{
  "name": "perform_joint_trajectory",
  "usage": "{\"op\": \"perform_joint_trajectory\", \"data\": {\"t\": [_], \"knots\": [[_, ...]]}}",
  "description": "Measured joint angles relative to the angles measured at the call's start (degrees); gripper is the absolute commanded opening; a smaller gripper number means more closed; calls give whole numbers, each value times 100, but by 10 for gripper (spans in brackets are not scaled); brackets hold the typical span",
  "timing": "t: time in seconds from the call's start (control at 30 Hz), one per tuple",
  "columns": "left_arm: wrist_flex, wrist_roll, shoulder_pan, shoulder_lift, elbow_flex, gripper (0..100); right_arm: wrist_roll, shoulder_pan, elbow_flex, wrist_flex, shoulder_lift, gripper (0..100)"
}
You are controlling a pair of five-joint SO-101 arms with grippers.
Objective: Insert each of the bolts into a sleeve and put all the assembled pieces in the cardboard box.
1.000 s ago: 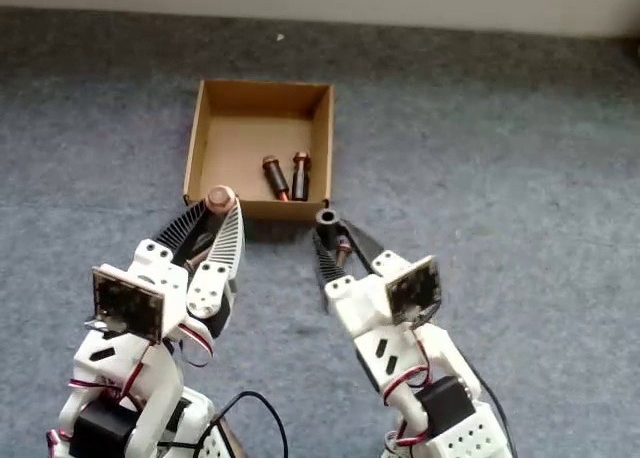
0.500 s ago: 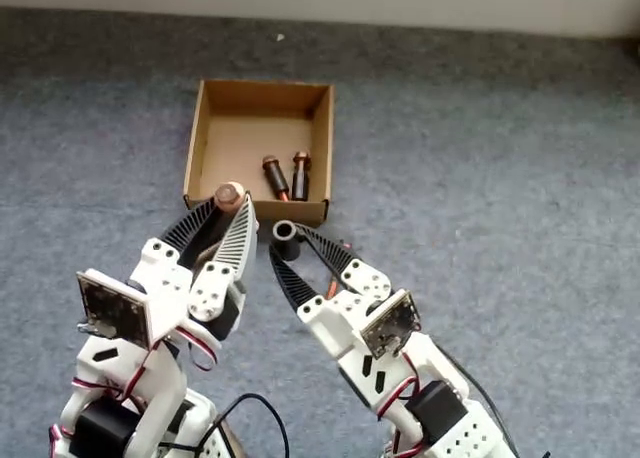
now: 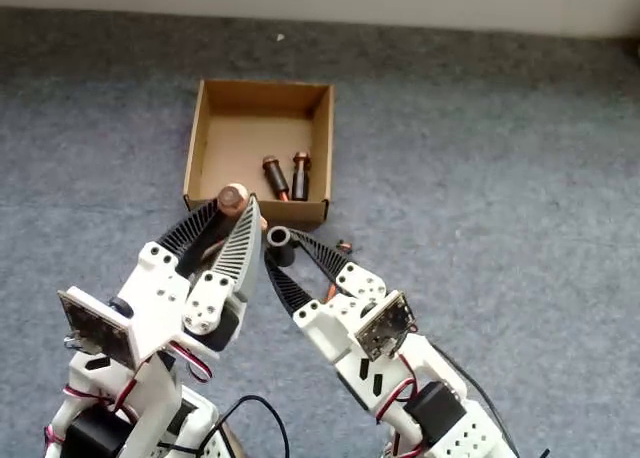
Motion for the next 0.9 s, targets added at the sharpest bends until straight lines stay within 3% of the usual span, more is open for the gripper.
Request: {"op": "perform_joint_trajectory", "data": {"t": [0.6, 0.9], "knots": [[0, 0, 273, -9, 202, 5, 0, -141, 0, 0, 0, 5], [167, 0, 273, -9, 202, 5, 360, -141, 0, 9, 9, 5]]}}
